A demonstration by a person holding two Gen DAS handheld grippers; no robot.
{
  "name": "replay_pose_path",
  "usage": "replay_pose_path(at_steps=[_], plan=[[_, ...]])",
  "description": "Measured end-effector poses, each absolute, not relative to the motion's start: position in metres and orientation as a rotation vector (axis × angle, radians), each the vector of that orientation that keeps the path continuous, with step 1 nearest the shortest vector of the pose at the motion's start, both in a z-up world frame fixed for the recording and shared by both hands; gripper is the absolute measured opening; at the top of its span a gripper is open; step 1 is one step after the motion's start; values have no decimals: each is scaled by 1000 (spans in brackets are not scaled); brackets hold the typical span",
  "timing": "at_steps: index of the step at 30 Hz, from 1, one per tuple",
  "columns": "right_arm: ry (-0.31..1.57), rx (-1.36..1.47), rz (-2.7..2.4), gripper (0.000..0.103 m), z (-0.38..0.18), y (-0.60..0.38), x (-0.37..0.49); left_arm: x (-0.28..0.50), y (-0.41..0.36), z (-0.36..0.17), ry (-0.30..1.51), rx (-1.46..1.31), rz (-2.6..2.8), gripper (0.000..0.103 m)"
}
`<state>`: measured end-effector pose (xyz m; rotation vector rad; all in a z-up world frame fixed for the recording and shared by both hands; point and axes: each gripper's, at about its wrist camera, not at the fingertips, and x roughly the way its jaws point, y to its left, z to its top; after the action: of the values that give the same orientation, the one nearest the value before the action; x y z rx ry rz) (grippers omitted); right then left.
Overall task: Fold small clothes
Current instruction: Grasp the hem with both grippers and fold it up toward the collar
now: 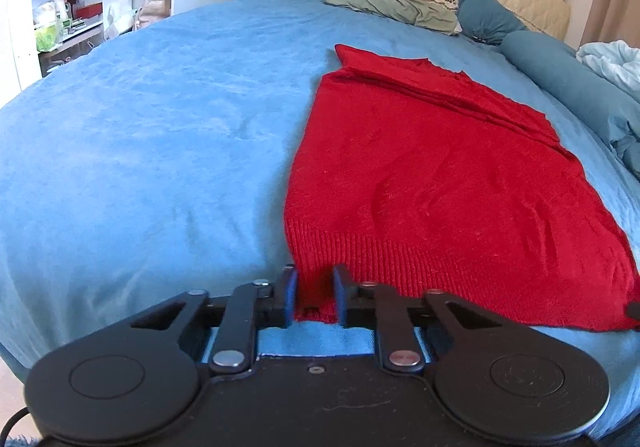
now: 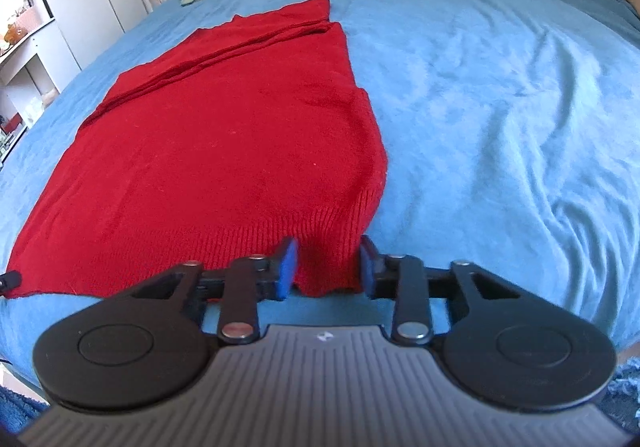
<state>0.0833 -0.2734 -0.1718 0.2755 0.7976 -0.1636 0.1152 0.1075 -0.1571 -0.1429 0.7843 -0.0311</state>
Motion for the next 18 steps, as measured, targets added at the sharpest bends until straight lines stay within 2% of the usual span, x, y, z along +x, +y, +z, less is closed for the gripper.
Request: replay_pose_path(at_steps=[2,5,11,18], plan=[[797,284,-165,25,-172,-275,85,116,106,-156,789,-139,-31,10],[790,301,-165,24,-171,-278,85,117,107,-154,793,-135,-32,6],[749,311,-157,23,-155,-279,82,113,107,-134,768,-133,-32,5],[644,332,-115,23,-103,-288,86,115,106,-82,657,-128,-56,4]])
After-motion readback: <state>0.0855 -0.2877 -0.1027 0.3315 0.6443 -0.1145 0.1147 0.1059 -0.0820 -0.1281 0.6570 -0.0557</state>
